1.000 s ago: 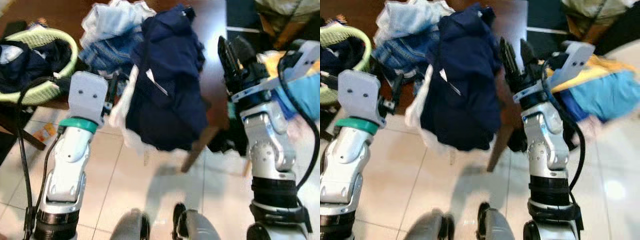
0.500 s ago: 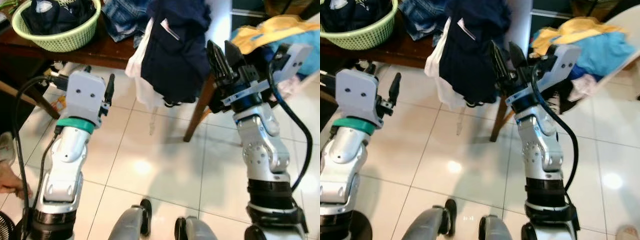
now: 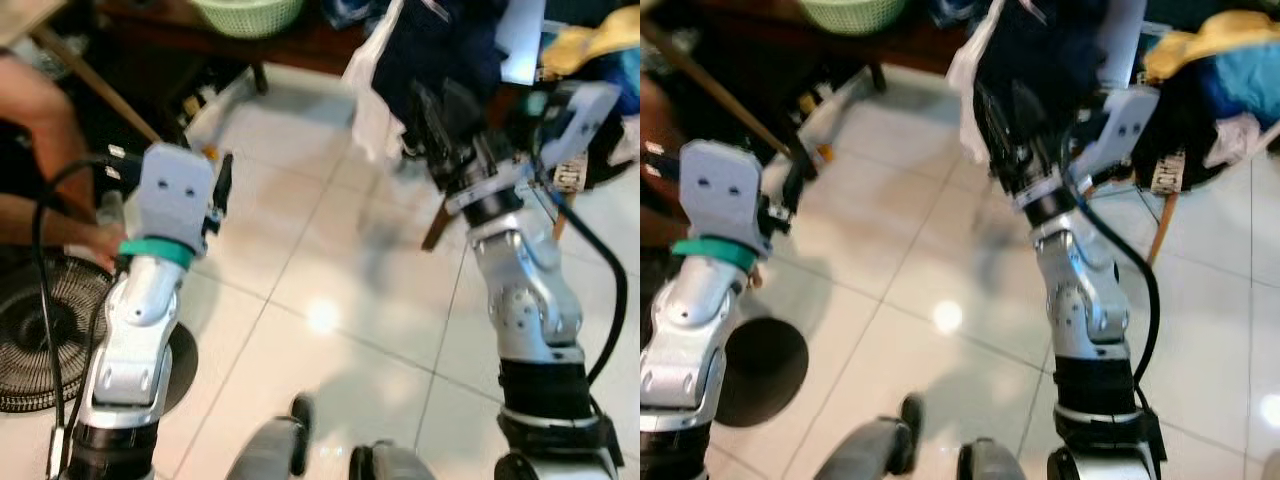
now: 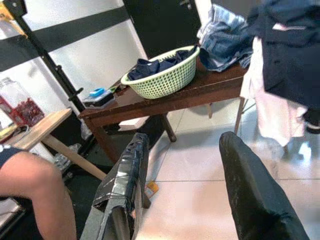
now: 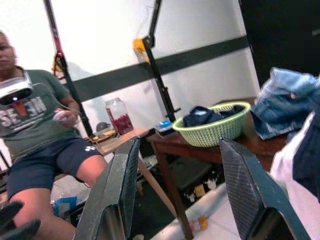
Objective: Hang hanger
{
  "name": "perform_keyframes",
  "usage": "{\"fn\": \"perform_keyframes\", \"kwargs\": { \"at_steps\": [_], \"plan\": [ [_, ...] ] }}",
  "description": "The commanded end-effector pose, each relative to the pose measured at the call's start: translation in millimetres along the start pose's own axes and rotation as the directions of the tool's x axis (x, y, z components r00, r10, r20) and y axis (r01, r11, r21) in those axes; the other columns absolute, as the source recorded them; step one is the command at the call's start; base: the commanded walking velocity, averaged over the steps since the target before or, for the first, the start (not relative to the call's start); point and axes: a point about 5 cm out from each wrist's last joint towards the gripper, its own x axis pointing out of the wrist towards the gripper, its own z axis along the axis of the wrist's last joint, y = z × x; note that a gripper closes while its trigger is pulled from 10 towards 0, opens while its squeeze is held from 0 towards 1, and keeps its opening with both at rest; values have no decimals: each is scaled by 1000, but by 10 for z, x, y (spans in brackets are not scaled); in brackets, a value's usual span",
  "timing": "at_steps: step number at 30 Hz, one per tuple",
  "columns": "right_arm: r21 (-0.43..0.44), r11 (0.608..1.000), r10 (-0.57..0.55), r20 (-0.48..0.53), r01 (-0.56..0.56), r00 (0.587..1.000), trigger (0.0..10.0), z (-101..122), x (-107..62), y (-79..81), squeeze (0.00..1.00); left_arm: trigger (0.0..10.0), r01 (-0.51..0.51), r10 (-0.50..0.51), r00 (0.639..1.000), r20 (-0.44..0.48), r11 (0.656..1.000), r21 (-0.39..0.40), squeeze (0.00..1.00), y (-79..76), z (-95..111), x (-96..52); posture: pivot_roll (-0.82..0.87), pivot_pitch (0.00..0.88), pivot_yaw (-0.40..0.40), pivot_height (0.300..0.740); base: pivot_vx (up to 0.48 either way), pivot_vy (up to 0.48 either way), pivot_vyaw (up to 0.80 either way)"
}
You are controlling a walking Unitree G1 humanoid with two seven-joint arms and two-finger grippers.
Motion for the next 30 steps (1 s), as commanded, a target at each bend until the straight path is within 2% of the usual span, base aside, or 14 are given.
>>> {"fn": "perform_keyframes", "kwargs": {
  "at_steps": [1,12,30],
  "plan": [
    [15,1000,19,-3,-19,1000,10000,-22,4,41,0,10000,-5,5,999,-34,1000,9,0,26,-59,-17,59,109,65,740,0,0,781],
    [15,1000,14,3,-14,1000,10000,-17,-2,29,0,10000,-11,11,1000,-29,1000,3,0,43,-50,5,59,105,68,740,0,0,734],
    [20,1000,-16,16,15,1000,10000,-7,-6,-13,0,10000,-12,12,1000,-20,1000,-7,0,47,-29,17,58,104,69,740,401,261,0]
  ]
}}
